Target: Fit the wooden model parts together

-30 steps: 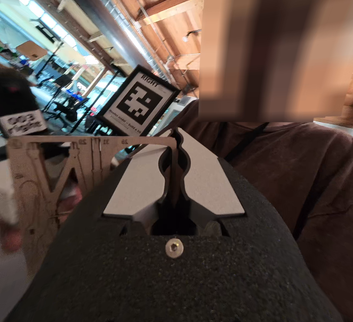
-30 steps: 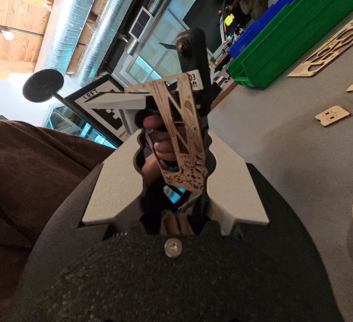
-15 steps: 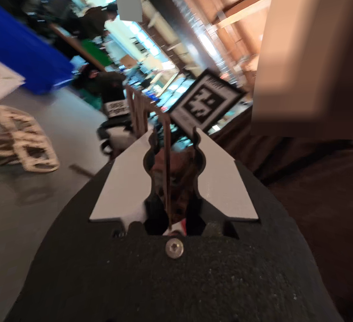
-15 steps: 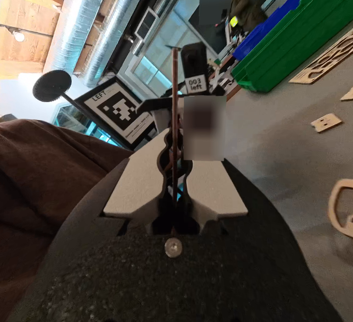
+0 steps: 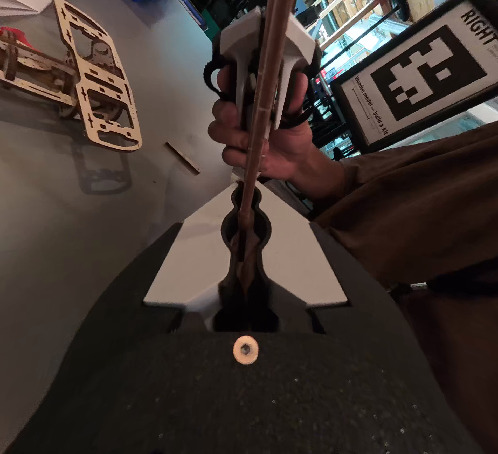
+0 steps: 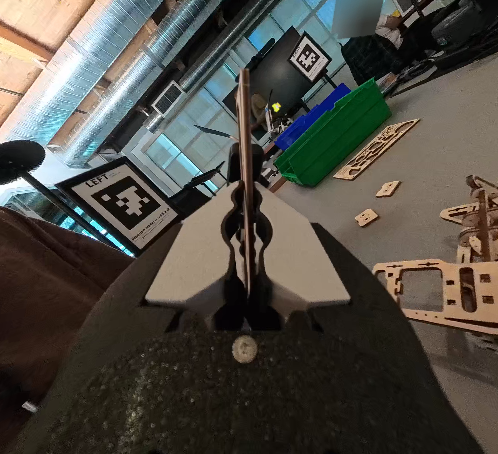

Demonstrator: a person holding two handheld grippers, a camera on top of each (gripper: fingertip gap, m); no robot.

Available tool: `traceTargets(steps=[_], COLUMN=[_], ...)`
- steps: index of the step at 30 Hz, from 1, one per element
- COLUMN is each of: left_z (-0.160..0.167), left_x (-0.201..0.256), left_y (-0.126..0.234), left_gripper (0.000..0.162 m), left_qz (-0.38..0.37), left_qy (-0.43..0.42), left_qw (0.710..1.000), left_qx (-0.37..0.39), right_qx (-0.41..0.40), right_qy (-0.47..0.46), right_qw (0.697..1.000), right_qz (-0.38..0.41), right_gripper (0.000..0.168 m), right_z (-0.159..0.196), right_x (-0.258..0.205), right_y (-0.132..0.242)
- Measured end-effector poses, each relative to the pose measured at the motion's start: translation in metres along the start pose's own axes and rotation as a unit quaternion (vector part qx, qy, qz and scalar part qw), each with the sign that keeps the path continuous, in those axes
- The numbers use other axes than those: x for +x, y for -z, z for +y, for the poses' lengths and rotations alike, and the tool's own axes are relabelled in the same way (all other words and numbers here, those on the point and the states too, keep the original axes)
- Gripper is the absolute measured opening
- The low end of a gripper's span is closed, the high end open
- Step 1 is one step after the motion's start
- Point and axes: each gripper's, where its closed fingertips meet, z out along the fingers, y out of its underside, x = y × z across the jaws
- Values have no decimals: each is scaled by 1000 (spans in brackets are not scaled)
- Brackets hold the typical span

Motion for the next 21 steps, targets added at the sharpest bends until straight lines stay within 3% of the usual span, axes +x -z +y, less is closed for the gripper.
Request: traceTargets(steps=[5, 11, 13, 16, 21], left_z=[-4, 8, 16, 23, 33], left_x=[6, 1, -7, -14, -25], left_y=[-4, -13, -17, -20, -20], left_gripper=[1, 1, 1, 1, 1], left_qz=[31, 42, 15, -23, -24], left_qy=[39, 63, 54, 20, 50], left_qw=[998, 997, 998, 999, 997], left_qx=[24, 2, -18, -40, -44], right_qx=[-26, -24, -22, -21, -50], right_qy=[28, -5, -30, -46, -52], right_qw=[999, 998, 997, 996, 992], right_qz=[35, 62, 70, 77, 102], right_gripper=[29, 16, 6, 8, 8], right_z=[-8, -15, -14, -11, 5], right_x=[4, 18, 25, 32, 44], right_y=[5, 18, 21, 24, 27])
